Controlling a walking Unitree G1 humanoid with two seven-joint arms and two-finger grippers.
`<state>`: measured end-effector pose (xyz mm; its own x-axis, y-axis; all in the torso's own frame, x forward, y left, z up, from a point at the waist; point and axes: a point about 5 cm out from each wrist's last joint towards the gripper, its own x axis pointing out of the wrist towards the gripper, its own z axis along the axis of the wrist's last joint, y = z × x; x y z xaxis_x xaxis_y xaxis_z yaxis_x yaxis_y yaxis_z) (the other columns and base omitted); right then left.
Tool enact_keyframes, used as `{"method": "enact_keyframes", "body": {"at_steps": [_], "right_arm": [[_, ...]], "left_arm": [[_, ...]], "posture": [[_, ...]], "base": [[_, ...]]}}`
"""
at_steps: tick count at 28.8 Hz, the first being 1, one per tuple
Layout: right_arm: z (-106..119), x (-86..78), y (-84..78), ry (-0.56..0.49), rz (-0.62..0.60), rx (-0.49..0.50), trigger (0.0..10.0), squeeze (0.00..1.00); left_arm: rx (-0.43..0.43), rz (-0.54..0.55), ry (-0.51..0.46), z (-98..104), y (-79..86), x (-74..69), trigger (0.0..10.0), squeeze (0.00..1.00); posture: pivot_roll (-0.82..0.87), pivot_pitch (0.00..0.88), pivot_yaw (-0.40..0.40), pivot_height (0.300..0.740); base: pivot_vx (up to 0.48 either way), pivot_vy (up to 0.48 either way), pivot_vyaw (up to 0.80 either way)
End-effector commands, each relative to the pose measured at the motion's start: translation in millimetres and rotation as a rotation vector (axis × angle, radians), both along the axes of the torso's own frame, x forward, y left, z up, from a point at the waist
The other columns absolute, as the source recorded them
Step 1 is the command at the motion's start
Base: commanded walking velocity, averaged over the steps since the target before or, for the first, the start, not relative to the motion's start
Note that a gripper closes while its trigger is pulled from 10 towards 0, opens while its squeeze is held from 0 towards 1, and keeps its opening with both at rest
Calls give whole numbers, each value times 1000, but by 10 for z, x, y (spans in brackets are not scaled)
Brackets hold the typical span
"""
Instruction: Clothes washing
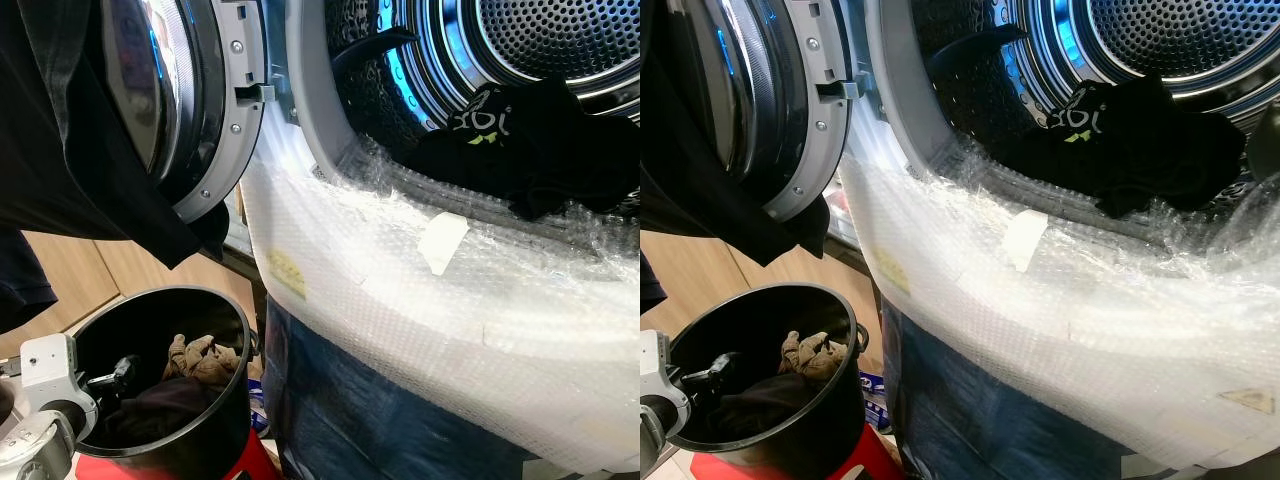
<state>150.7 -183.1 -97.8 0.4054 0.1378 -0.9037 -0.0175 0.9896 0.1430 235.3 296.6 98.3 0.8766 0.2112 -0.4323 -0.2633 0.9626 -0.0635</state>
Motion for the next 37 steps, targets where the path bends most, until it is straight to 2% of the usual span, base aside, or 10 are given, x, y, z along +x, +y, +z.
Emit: {"method": "enact_keyframes", "body": {"at_steps": [1,7,11,15,20,21,22,28,33,37], "right_arm": [[-9,-17,9,7,8,-2,10000,0],[-7,-6,36,1,-1,15,10000,0],[-16,-24,67,8,29,19,10000,0],[-20,-36,52,6,15,17,10000,0],[-24,-50,42,10,20,15,10000,0],[-24,-52,42,10,20,15,10000,0],[-24,-52,42,10,18,16,10000,0],[-24,-51,45,10,21,18,10000,0],[-16,-26,68,6,42,30,10000,0],[-4,6,75,1,55,32,10000,0]], "left_arm": [[-3,-18,30,-27,-3,7,10000,1000],[-98,-72,36,-48,-122,70,10000,1000],[-93,-134,57,-79,-200,88,10000,1000],[-130,-212,78,-110,-284,106,10000,1000],[-153,-272,171,-219,-380,65,10000,1000],[-153,-283,205,-251,-387,34,10000,863],[-155,-292,234,-273,-391,8,10000,0],[-150,-307,285,-293,-365,-41,10000,0],[-153,-237,379,-352,-178,-160,10000,0],[-132,-222,395,-322,-88,-176,10000,0]], "posture": [[52,56,9,740],[45,62,10,740],[46,66,9,740],[41,64,10,740],[33,67,16,740],[34,67,16,740],[35,67,16,740],[38,70,17,740],[44,70,19,740],[49,69,18,740]], "base": [[0,0,0],[0,0,0],[0,0,0],[0,0,0],[0,0,0],[0,0,0],[0,0,0],[0,0,0],[0,0,0],[0,0,0]]}}
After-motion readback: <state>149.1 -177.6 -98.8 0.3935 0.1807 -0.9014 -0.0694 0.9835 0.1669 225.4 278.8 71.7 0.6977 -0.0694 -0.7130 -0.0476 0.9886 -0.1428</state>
